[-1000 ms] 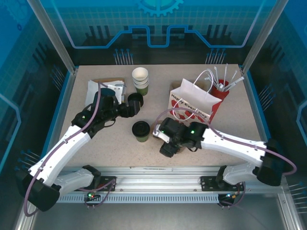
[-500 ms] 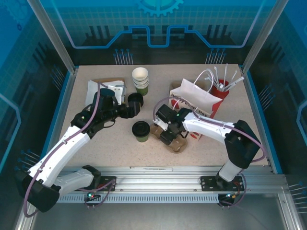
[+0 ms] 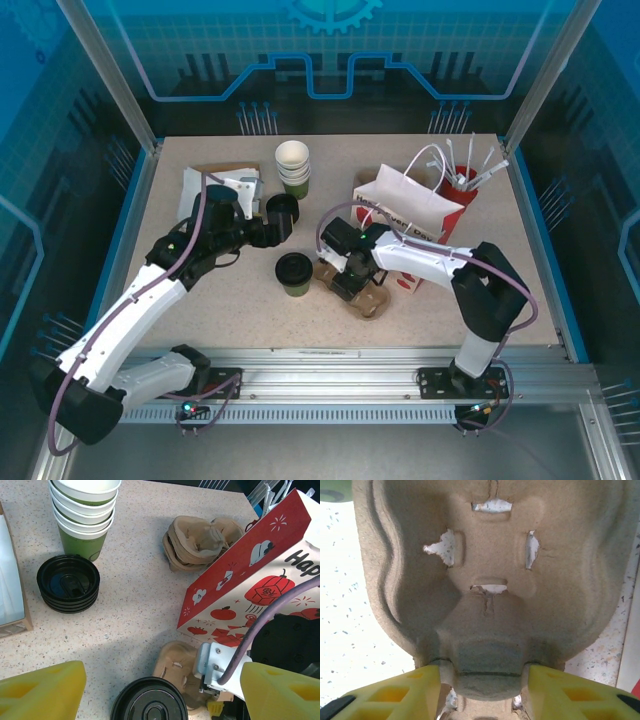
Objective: Pack the takeout coffee
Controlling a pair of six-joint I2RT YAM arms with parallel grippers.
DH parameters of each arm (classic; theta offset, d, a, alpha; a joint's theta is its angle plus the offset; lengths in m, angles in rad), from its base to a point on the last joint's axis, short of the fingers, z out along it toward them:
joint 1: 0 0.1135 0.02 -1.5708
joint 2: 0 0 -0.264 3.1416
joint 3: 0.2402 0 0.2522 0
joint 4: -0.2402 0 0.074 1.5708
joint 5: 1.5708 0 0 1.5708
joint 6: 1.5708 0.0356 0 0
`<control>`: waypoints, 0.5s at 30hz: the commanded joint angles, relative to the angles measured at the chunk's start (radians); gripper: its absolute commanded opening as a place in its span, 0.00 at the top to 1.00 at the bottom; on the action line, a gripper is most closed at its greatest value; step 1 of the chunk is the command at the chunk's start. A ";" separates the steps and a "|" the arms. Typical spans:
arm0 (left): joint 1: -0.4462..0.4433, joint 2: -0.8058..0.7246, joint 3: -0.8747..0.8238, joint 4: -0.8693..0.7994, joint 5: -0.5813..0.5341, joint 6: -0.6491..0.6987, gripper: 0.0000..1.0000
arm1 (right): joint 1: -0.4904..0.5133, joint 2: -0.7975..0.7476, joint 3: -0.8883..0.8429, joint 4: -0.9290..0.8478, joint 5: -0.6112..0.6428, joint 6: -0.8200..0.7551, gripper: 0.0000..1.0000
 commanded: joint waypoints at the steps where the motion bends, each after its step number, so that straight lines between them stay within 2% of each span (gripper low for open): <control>1: 0.006 -0.018 -0.012 -0.002 0.031 -0.008 0.18 | 0.011 0.025 0.027 -0.024 -0.013 0.014 0.50; 15: 0.005 -0.018 -0.030 0.010 0.043 -0.013 0.18 | 0.014 0.059 0.040 -0.022 0.007 0.041 0.49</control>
